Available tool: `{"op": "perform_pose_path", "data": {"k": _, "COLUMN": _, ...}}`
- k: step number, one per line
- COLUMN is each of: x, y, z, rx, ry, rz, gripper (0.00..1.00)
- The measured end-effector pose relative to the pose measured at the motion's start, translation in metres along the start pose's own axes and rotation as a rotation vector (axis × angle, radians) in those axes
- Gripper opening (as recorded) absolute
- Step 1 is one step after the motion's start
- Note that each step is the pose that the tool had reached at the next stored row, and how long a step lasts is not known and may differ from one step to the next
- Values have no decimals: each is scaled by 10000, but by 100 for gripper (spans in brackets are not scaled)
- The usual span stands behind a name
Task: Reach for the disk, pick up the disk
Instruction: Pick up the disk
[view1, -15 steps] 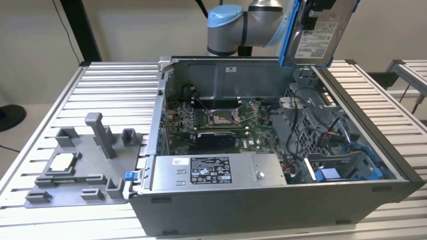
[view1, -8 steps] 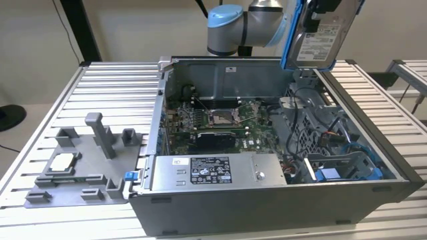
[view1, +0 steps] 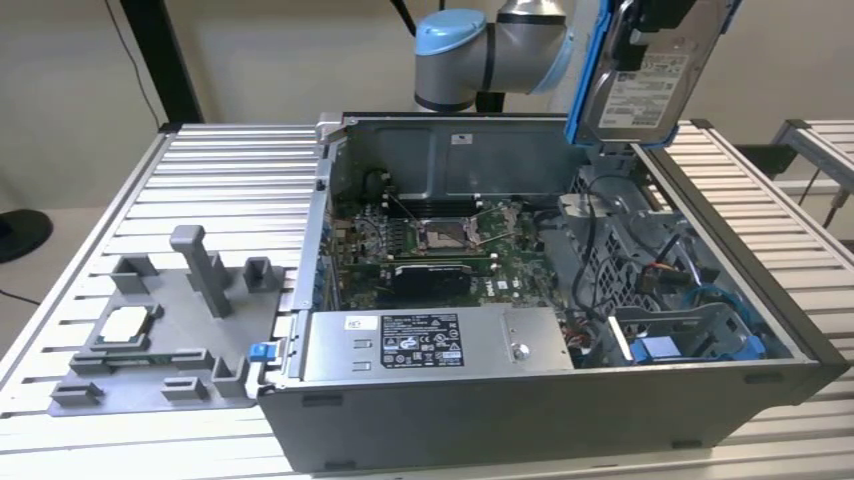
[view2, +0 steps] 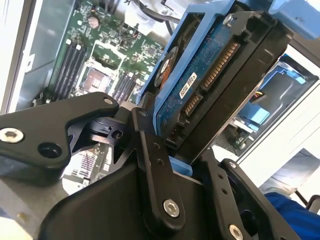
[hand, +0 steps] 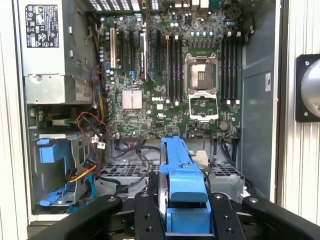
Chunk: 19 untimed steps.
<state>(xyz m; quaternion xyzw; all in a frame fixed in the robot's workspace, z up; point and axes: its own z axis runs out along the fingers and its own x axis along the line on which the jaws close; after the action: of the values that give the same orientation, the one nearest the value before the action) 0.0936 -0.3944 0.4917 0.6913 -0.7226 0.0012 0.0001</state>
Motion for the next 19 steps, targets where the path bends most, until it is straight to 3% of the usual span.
{"op": "perform_pose_path", "data": {"k": 19, "x": 337, "y": -23, "z": 1, "rx": -8, "ry": -1, "rz": 1, "gripper": 0}}
